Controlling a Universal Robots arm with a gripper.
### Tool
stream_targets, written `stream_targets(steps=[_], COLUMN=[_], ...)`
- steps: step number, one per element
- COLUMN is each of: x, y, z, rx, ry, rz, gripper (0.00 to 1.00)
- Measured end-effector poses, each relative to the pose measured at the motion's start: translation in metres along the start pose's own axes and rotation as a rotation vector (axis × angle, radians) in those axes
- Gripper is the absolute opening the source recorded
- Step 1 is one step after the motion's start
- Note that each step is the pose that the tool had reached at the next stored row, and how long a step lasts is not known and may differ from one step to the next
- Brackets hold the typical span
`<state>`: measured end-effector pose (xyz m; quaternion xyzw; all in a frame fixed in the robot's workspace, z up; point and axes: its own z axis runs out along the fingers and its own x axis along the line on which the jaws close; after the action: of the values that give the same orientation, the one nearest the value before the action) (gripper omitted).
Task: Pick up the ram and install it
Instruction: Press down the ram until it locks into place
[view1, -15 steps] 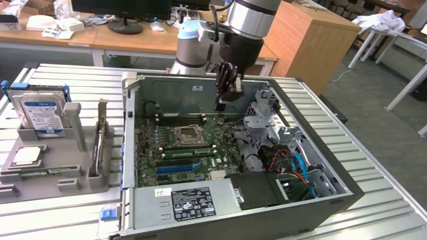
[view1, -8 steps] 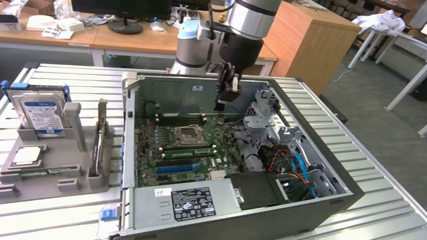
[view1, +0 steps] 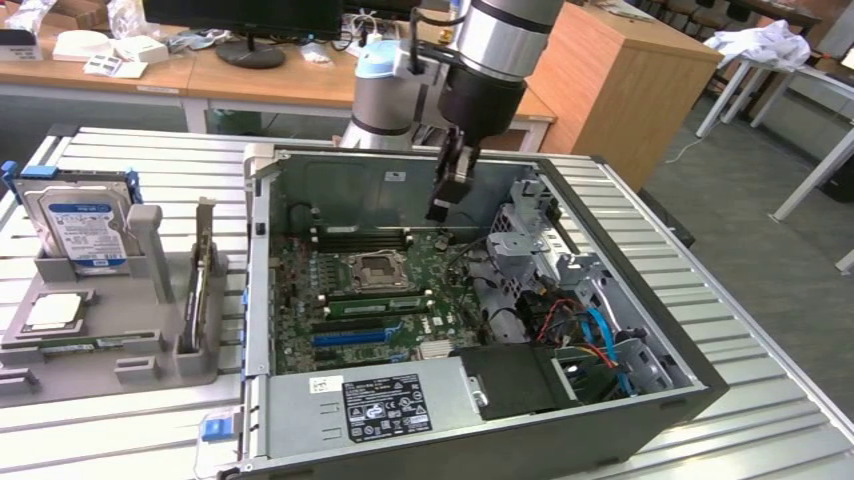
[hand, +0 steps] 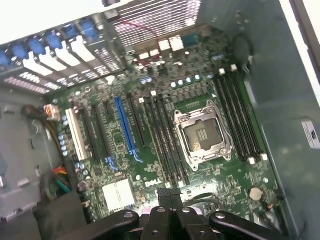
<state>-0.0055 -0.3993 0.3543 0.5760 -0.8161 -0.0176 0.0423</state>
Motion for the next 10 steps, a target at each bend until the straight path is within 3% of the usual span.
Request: stream_targets(steps=[8,10], x=[0.0000,0.0000], y=[0.0000,-0.0001], z=[0.0006,0.0006], rx=[-0.0052,-0.0032], ry=[-0.0068,-0.0033], rz=[0.132,0.158], gripper=[0.11,0.11])
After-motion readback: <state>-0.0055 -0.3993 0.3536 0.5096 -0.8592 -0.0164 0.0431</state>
